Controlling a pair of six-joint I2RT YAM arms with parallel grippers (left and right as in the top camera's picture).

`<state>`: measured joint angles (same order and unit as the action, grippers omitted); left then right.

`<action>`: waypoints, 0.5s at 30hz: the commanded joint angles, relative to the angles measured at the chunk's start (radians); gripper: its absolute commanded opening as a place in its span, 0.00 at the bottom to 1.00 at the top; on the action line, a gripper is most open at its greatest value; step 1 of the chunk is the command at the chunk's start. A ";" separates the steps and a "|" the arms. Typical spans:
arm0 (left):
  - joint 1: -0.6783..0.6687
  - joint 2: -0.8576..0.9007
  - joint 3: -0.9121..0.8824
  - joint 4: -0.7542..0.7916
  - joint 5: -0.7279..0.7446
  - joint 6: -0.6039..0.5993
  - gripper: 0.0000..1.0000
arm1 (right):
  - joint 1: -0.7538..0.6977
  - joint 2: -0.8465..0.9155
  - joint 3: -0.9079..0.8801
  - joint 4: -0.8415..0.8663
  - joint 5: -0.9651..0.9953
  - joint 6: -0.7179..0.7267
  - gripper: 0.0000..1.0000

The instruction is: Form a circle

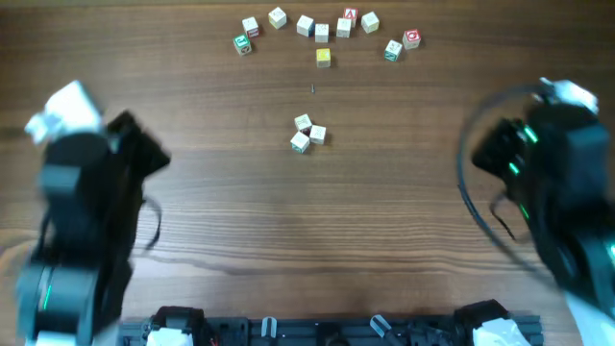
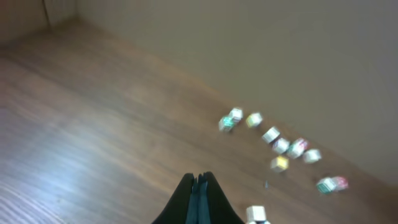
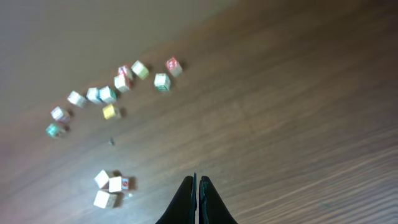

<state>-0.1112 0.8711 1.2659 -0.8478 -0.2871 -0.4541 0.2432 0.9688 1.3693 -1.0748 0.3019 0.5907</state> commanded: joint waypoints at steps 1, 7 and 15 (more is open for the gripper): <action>-0.039 -0.203 -0.058 -0.047 -0.029 0.005 0.04 | 0.004 -0.156 0.006 -0.035 0.042 -0.041 0.04; -0.051 -0.405 -0.214 -0.048 -0.028 0.004 1.00 | 0.004 -0.325 0.006 -0.072 0.041 -0.039 0.57; -0.050 -0.404 -0.225 -0.190 -0.028 0.004 1.00 | 0.004 -0.331 0.005 -0.095 0.038 -0.038 1.00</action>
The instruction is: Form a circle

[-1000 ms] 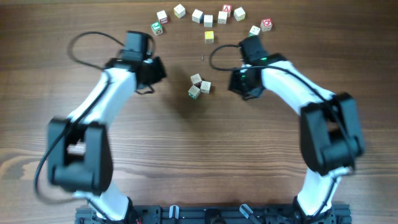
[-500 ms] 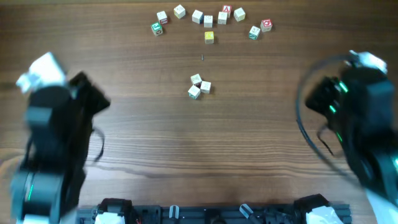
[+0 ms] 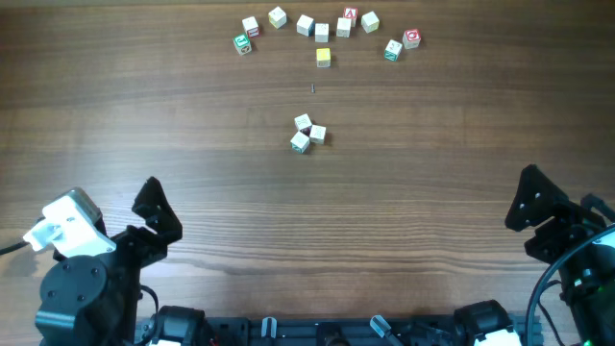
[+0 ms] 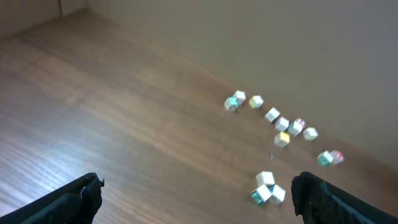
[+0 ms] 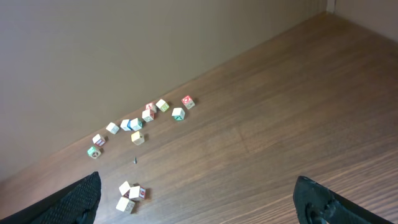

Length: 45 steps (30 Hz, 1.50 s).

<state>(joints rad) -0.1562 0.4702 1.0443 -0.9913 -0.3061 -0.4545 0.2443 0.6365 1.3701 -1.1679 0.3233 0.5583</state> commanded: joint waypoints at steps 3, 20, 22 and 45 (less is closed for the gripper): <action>-0.005 -0.003 -0.004 -0.108 -0.008 0.005 1.00 | 0.003 0.001 0.004 -0.002 0.017 -0.006 1.00; -0.005 -0.003 -0.004 -0.241 -0.009 0.005 1.00 | -0.027 -0.007 0.004 -0.008 0.084 -0.010 1.00; -0.005 -0.003 -0.004 -0.241 -0.008 0.005 1.00 | -0.089 -0.016 -0.019 -0.008 0.088 -0.009 0.99; -0.005 -0.003 -0.004 -0.241 -0.008 0.005 1.00 | -0.427 -0.602 -1.209 1.268 -0.378 -0.095 1.00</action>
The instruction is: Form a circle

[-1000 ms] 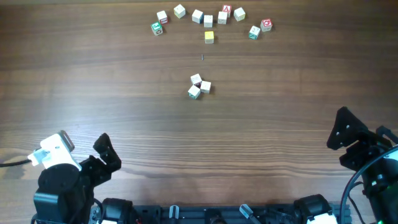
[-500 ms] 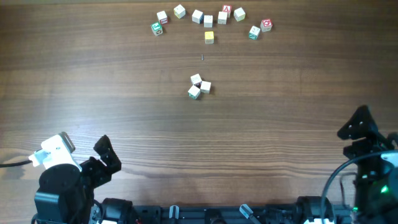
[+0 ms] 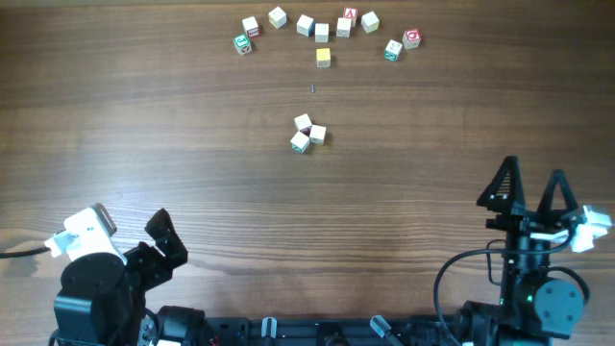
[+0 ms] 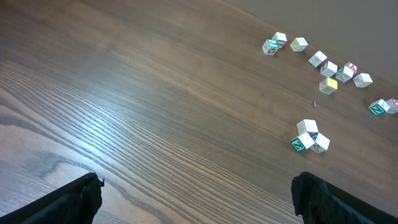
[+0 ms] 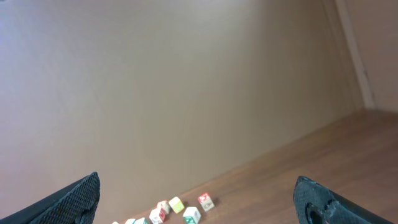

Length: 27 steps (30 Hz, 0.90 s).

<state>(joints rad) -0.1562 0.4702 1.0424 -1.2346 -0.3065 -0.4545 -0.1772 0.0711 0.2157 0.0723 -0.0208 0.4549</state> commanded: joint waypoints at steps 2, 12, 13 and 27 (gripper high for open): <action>-0.005 -0.003 -0.002 0.003 -0.008 0.005 1.00 | -0.006 -0.056 -0.088 0.042 -0.034 0.009 1.00; -0.005 -0.003 -0.002 0.003 -0.008 0.005 1.00 | -0.005 -0.068 -0.214 0.042 -0.043 -0.013 1.00; -0.005 -0.003 -0.002 0.003 -0.008 0.005 1.00 | -0.005 -0.068 -0.211 0.014 -0.041 -0.013 1.00; -0.005 -0.003 -0.002 0.002 -0.008 0.005 1.00 | 0.028 -0.064 -0.211 -0.071 -0.043 -0.164 1.00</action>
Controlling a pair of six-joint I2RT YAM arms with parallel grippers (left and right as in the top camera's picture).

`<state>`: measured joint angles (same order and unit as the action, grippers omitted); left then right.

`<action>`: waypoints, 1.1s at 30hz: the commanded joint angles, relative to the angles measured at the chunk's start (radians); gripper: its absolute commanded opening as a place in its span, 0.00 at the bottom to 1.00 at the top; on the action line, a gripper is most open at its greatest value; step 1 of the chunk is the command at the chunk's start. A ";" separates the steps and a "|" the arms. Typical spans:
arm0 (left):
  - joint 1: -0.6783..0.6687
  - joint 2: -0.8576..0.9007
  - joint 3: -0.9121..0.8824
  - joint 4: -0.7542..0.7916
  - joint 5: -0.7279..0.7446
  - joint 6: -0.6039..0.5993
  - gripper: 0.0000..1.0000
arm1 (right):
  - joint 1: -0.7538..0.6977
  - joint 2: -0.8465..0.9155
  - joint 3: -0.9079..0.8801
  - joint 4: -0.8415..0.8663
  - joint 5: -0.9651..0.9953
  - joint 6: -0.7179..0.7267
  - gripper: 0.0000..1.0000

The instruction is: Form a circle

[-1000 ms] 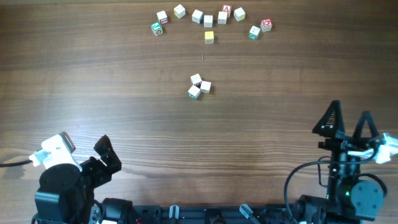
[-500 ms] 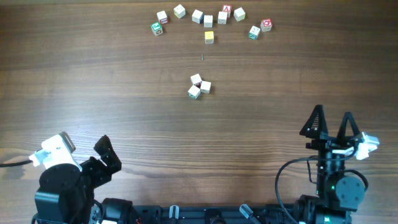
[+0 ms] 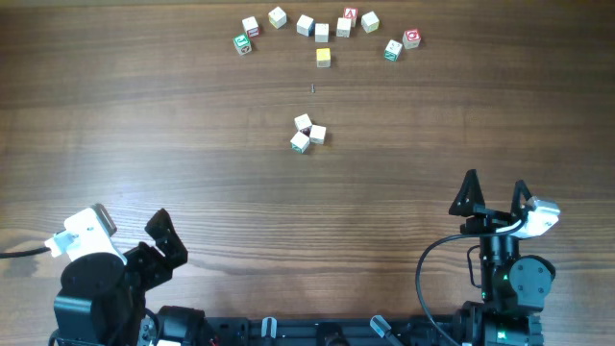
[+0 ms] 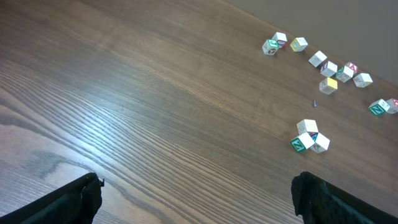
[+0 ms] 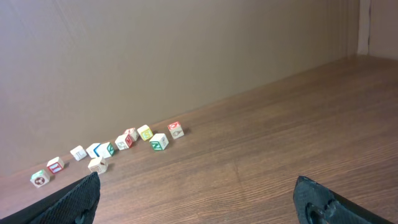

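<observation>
Several small wooden letter blocks lie in a loose arc [image 3: 322, 27] at the table's far edge, with a yellow block [image 3: 323, 57] just in front of it. Three more blocks sit bunched together [image 3: 307, 133] near mid-table. The arc [image 4: 323, 59] and the bunch [image 4: 309, 137] both show in the left wrist view. The right wrist view shows only the arc [image 5: 112, 148]. My left gripper [image 4: 199, 202] stands open at the near left corner, holding nothing. At the near right, my right gripper [image 3: 495, 196] is open and empty too, far from every block.
A tiny dark speck [image 3: 312, 89] lies on the wooden table [image 3: 173, 125] between the arc and the bunch. A plain beige wall [image 5: 186, 50] rises behind the far edge. The arm bases [image 3: 327, 332] line the near edge.
My right gripper has shifted left along the near edge, and its view has dropped from the wall to the tabletop. The left arm and all blocks are where they were.
Both grippers were first shut, with the arms at the table's sides about mid-depth and blurred. Then both stood open near the front corners. Later the right gripper faced the wall; now it faces the blocks. No block has moved.
</observation>
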<state>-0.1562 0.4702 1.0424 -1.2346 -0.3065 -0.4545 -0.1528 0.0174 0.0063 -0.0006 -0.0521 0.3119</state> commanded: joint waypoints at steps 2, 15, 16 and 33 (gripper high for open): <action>-0.005 -0.003 -0.002 0.003 -0.008 0.005 1.00 | 0.004 0.000 -0.001 0.002 -0.012 -0.021 1.00; -0.006 -0.006 -0.002 0.003 -0.008 0.005 1.00 | 0.004 0.003 -0.001 0.002 -0.012 -0.021 1.00; -0.005 -0.007 -0.003 0.002 -0.009 0.005 1.00 | 0.004 0.003 -0.001 0.002 -0.012 -0.021 1.00; 0.255 -0.439 -0.771 0.895 0.318 0.354 1.00 | 0.004 0.003 -0.001 0.002 -0.012 -0.021 1.00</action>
<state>0.0750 0.0803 0.3462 -0.4419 -0.1066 -0.3317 -0.1528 0.0204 0.0063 -0.0002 -0.0521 0.3080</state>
